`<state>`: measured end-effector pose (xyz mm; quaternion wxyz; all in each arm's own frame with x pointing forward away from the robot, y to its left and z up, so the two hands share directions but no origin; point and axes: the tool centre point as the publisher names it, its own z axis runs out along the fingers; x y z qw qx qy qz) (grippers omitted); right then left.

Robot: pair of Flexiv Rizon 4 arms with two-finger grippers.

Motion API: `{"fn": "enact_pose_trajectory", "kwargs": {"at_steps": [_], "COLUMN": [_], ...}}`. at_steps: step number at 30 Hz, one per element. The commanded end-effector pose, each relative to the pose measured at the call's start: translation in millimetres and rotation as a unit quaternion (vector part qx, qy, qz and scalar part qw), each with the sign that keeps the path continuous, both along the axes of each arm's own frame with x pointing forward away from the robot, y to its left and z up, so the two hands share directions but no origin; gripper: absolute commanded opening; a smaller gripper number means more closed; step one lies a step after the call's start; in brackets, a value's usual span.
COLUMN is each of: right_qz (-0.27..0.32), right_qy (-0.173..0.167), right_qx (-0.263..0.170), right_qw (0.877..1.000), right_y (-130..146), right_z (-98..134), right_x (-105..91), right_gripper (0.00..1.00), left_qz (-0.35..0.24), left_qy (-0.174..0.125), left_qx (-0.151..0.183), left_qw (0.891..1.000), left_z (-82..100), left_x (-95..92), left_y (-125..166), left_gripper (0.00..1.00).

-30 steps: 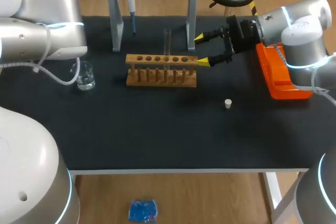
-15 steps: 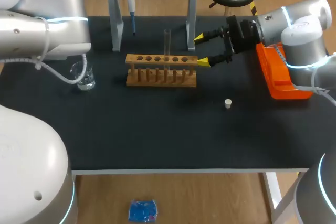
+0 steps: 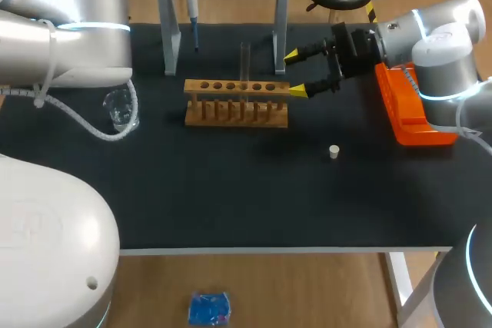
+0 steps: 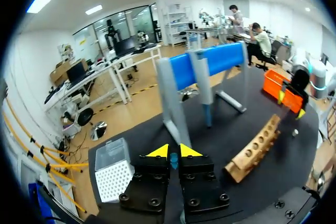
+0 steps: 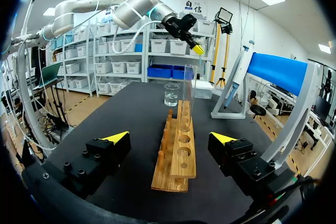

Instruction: Invert the test tube, pick up the pipette, mount the tip to pipette, aspirate from beaker and dispense into the tube, eject the tip, return the pipette, and cap with the stopper.

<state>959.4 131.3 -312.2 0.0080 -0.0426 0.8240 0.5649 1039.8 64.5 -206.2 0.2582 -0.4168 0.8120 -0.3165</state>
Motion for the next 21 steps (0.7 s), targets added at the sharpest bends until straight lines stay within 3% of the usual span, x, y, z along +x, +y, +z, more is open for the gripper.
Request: {"fn": "enact_pose_trajectory", "kwargs": {"at_steps": [1, 8, 13, 21], "right_qz": [0.002, 0.002, 0.002, 0.002], "right_qy": [0.001, 0.001, 0.001, 0.001], "right_qx": [-0.001, -0.001, -0.001, -0.001], "right_qw": [1.000, 1.000, 1.000, 1.000], "right_y": [-1, -1, -1, -1], "right_z": [1, 1, 1, 1], "right_x": [0.6, 0.6, 0.6, 0.6], "right_gripper": [1.00, 1.00, 1.00, 1.00], "left_qz": [-0.040, -0.104, -0.167, -0.253], "left_qy": [0.027, 0.025, 0.030, 0.029], "left_qx": [-0.003, 0.003, 0.016, 0.023], "left_qw": [0.999, 0.994, 0.985, 0.967], "left_z": [48.4, 62.0, 65.1, 65.3], "left_x": [-58.5, -96.8, -119.3, -137.7], "left_y": [-3, -37, -61, -92], "left_gripper": [0.00, 0.00, 0.00, 0.00]}}
